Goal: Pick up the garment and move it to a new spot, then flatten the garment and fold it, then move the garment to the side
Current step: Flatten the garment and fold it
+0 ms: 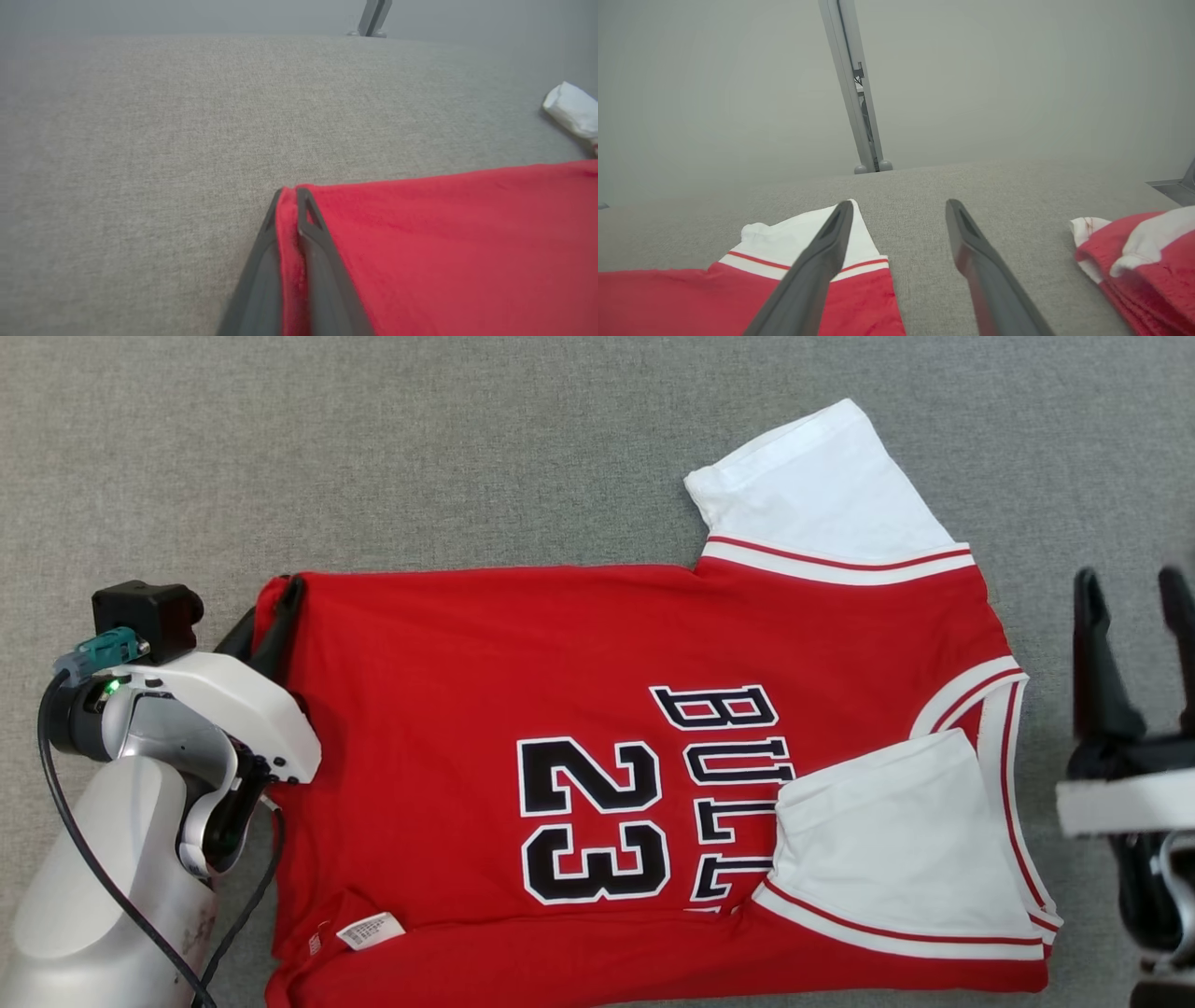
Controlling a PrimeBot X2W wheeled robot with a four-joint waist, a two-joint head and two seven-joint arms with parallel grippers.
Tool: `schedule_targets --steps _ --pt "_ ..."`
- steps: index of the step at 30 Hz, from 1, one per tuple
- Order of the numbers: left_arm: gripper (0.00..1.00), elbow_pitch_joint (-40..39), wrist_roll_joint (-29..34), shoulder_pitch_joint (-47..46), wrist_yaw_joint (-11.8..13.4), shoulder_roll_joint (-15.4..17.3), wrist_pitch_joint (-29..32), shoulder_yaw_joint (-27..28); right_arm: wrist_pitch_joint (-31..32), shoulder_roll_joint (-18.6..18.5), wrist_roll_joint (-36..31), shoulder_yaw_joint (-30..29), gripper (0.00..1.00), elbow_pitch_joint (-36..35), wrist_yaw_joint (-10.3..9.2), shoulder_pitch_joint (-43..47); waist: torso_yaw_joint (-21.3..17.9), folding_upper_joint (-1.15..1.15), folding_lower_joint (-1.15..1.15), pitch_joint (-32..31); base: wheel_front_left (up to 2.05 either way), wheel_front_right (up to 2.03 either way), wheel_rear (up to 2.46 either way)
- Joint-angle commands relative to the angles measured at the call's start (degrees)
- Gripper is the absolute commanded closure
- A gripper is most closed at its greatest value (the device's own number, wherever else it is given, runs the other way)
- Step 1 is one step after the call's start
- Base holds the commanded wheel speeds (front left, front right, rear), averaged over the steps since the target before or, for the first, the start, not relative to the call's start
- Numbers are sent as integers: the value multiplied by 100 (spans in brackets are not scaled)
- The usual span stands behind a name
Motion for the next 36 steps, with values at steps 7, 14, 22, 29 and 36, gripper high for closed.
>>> schedule_targets --steps 7,14,22,29,36 --pt "100 -352 109 -284 100 -31 -95 -68 110 -681 296 28 0 865 -1 -1362 215 0 -1 197 0 0 0" --pt "100 -373 154 -603 45 -328 -142 -294 247 -1221 610 674 0 2035 -1 -2682 664 0 -1 483 0 0 0" --pt "100 -126 197 -1013 -115 -675 -346 -555 710 -1750 991 1885 0 3407 -3 -3711 1134 0 -1 744 0 0 0" --pt "100 219 186 -1182 -234 -857 -531 -743 1260 -1888 1475 2678 0 4190 1 -3888 1318 0 -1 687 0 0 0" --pt "100 418 88 -1168 -307 -855 -680 -767 1081 -2022 1965 3105 100 4207 1 -3974 1210 0 -1 503 0 0 0"
